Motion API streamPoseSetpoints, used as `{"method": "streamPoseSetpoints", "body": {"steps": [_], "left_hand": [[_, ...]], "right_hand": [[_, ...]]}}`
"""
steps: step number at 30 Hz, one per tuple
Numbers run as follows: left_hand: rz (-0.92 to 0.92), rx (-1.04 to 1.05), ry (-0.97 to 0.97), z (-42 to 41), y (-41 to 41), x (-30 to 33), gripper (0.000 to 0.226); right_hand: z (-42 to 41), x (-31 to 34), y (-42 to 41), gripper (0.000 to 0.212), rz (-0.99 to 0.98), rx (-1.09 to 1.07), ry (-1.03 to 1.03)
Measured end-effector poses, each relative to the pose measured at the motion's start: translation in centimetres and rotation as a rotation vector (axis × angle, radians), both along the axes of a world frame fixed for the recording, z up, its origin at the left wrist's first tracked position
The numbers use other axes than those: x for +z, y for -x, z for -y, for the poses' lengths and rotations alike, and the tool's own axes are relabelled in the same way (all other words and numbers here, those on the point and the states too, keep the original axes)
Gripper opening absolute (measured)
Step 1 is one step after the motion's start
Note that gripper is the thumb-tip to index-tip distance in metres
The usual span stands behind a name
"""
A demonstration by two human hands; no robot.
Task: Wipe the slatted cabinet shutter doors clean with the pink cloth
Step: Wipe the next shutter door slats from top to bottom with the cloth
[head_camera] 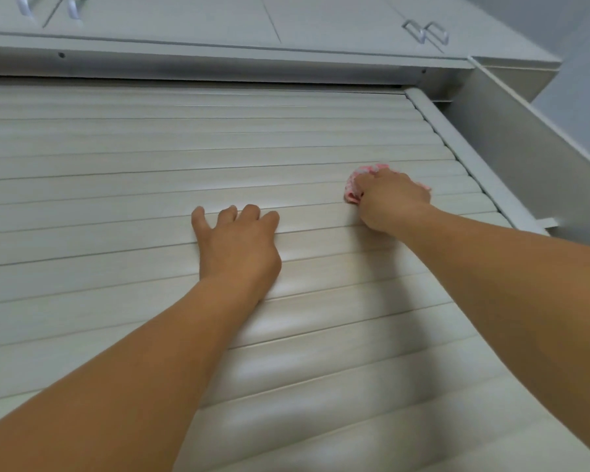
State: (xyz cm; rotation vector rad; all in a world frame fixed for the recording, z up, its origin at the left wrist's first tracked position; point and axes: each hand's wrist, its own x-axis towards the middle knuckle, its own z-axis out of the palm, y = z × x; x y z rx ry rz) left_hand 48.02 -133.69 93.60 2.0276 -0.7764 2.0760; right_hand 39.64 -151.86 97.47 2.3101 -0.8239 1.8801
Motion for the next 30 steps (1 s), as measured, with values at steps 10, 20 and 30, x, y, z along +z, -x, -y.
{"method": "streamPoseSetpoints", "body": {"steps": [10, 20, 30], "left_hand": [[0.067, 0.192, 0.066, 1.6, 0.8, 0.4, 0.051], [0.075, 0.22, 0.08, 2.0, 0.8, 0.3, 0.046], [0.048, 0.26, 0.043, 1.2, 1.3, 0.3, 0.046]], "right_hand": [[2.4, 0.0, -0.9, 0.055, 0.007, 0.121, 0.404], [10.2, 2.6, 0.5, 0.015, 0.017, 0.069, -0.109], [-3.8, 4.2, -2.7, 0.051, -0.107, 0.28, 0.459]]}}
